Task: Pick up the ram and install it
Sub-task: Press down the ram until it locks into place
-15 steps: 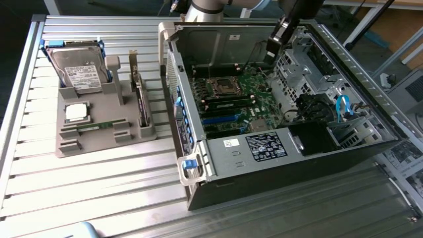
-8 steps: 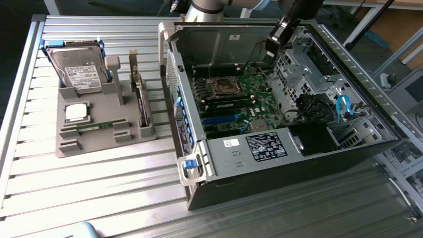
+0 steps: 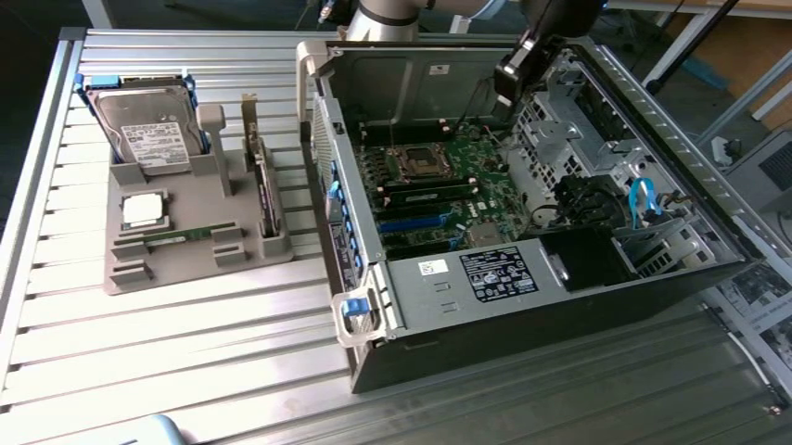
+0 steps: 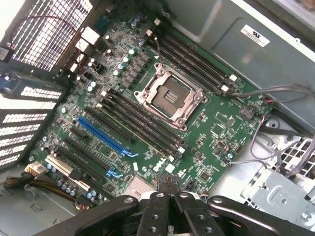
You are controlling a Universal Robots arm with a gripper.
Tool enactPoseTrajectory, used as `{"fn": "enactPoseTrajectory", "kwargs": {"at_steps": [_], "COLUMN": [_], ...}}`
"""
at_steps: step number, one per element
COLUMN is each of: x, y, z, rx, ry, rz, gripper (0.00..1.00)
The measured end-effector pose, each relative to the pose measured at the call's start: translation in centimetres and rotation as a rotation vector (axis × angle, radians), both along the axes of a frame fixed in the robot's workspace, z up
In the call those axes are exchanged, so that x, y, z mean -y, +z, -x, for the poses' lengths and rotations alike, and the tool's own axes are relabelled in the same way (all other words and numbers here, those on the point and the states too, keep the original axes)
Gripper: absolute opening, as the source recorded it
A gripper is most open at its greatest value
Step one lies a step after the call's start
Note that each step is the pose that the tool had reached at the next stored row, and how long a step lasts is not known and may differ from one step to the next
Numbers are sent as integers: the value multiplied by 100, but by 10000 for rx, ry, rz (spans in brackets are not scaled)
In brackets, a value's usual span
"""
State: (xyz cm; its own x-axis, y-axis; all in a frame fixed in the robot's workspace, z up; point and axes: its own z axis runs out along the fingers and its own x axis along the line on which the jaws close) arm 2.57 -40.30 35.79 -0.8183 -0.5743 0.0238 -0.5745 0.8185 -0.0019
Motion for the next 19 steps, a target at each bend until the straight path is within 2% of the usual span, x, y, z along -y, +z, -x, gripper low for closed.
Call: {"fn": "enactPoseTrajectory", "kwargs": {"at_steps": [19], "x": [-1], "y": [-5], "z": [1], "rx": [0], "ry": [-1319], "rz": [0], "gripper": [11]}}
